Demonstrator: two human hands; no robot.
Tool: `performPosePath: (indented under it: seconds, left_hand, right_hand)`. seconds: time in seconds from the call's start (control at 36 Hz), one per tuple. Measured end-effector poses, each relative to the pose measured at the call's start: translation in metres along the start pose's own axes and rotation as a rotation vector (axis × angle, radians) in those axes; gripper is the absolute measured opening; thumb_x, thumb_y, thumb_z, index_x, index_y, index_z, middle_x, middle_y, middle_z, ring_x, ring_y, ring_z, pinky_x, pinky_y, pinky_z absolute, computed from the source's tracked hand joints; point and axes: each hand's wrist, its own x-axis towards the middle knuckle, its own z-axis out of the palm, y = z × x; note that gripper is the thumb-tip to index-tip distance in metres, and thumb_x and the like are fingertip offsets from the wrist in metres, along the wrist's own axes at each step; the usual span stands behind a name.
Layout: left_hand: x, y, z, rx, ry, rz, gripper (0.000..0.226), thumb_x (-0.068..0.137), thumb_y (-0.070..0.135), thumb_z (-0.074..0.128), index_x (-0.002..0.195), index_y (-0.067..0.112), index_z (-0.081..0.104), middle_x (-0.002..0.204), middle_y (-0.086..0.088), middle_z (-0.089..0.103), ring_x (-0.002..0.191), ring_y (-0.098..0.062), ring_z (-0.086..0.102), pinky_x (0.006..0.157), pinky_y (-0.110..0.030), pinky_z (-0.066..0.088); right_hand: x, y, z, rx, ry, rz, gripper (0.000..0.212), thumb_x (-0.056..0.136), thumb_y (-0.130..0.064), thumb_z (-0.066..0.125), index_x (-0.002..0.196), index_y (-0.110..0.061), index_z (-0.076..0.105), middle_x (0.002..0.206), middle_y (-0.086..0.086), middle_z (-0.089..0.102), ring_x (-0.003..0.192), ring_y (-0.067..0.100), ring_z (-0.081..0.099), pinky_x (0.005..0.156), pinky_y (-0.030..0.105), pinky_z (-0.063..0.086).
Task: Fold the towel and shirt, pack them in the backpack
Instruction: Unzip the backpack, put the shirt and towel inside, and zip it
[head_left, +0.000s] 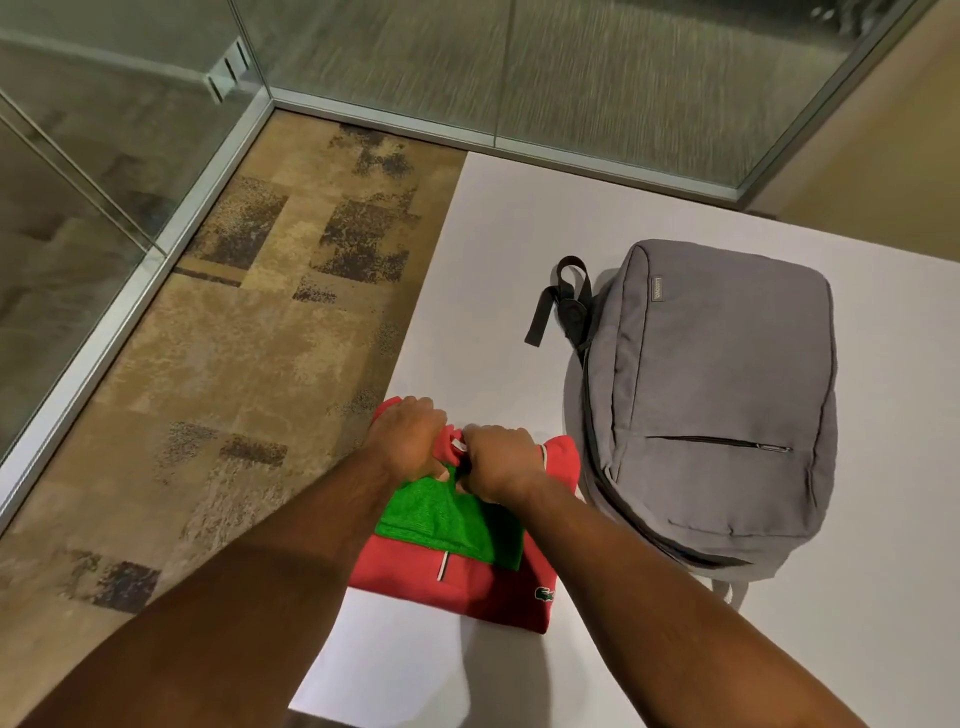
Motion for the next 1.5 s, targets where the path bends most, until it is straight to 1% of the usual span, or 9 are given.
performPosePath:
  seconds: [0.17,0.31,0.47,0.64,0.81,0.92,1.08,1.25,1.5]
  left_hand:
    - [0.009,0.021,-0.019,-0.118,-0.153,0.065,0.025,0.086,0.018,0.071,0.107,0.008,0.064,0.107,-0.01,0.063,0.097,-0.028,0.063,0.082,-0.037,0.053]
    - [0.014,0.041,-0.019,-0.228,-0.051,0.1,0.043,0.088,0.007,0.07,0.128,0.015,0.057,0.128,0.0,0.056,0.114,-0.02,0.054,0.1,-0.038,0.05]
    - [0.019,0.091,-0.009,-0.26,0.109,0.305,0.041,0.091,-0.004,0.06,0.129,0.014,0.062,0.128,-0.007,0.059,0.112,-0.022,0.056,0.099,-0.038,0.049]
    - [0.022,0.163,0.002,-0.199,0.213,0.59,0.022,0.094,0.007,0.059,0.113,0.013,0.068,0.114,-0.008,0.062,0.106,-0.027,0.058,0.089,-0.042,0.049]
    - [0.025,0.235,0.019,-0.097,0.145,0.794,0.019,0.096,0.017,0.061,0.113,0.015,0.07,0.114,-0.005,0.065,0.107,-0.026,0.059,0.091,-0.04,0.048]
    - [0.027,0.269,0.031,-0.03,0.089,0.83,0.018,0.096,0.024,0.064,0.113,0.018,0.065,0.117,-0.004,0.061,0.111,-0.024,0.055,0.089,-0.04,0.049]
    - [0.031,0.299,0.035,0.07,0.002,0.84,0.026,0.093,0.029,0.068,0.114,0.017,0.058,0.119,-0.003,0.056,0.107,-0.022,0.053,0.086,-0.036,0.044]
    - [0.028,0.311,0.031,0.172,-0.092,0.845,0.021,0.093,0.005,0.054,0.113,0.011,0.051,0.113,-0.01,0.057,0.1,-0.028,0.055,0.072,-0.033,0.033]
    - [0.041,0.303,0.024,0.352,0.208,1.075,0.046,0.074,0.004,0.079,0.114,0.014,0.056,0.111,-0.007,0.055,0.095,-0.022,0.054,0.074,-0.032,0.049]
  right_hand:
    - [-0.025,0.006,0.015,-0.066,0.078,0.018,0.027,0.093,-0.023,0.064,0.117,-0.014,0.059,0.109,0.009,0.067,0.101,0.033,0.066,0.084,0.037,0.039]
    - [-0.048,0.018,0.03,-0.126,0.101,0.037,0.029,0.095,-0.025,0.063,0.121,-0.013,0.059,0.113,0.011,0.066,0.102,0.034,0.065,0.091,0.041,0.042]
    - [-0.088,0.037,0.04,-0.203,0.137,0.033,0.024,0.095,-0.011,0.056,0.118,-0.007,0.059,0.115,0.016,0.064,0.104,0.038,0.062,0.092,0.045,0.042]
    - [-0.128,0.066,0.052,-0.27,0.15,0.052,0.022,0.086,-0.007,0.06,0.107,-0.009,0.065,0.104,0.015,0.068,0.093,0.036,0.067,0.09,0.047,0.048]
    - [-0.169,0.1,0.071,-0.336,0.184,0.078,0.024,0.055,-0.023,0.084,0.073,-0.024,0.067,0.068,-0.003,0.067,0.062,0.017,0.064,0.063,0.028,0.048]
    - [-0.195,0.126,0.085,-0.39,0.242,0.09,0.021,0.066,-0.016,0.075,0.086,-0.019,0.068,0.079,0.002,0.067,0.071,0.023,0.064,0.07,0.035,0.051]
    - [-0.229,0.16,0.09,-0.408,0.364,0.104,0.03,0.063,-0.017,0.085,0.088,-0.017,0.069,0.082,0.003,0.065,0.074,0.024,0.062,0.077,0.037,0.053]
    - [-0.244,0.184,0.099,-0.398,0.38,0.127,0.022,0.074,-0.01,0.077,0.088,-0.017,0.062,0.078,0.002,0.057,0.072,0.024,0.057,0.089,0.043,0.055]
    - [-0.242,0.189,0.102,-0.35,0.392,0.147,0.019,0.077,-0.009,0.074,0.086,-0.018,0.06,0.076,0.0,0.056,0.07,0.023,0.056,0.09,0.042,0.055]
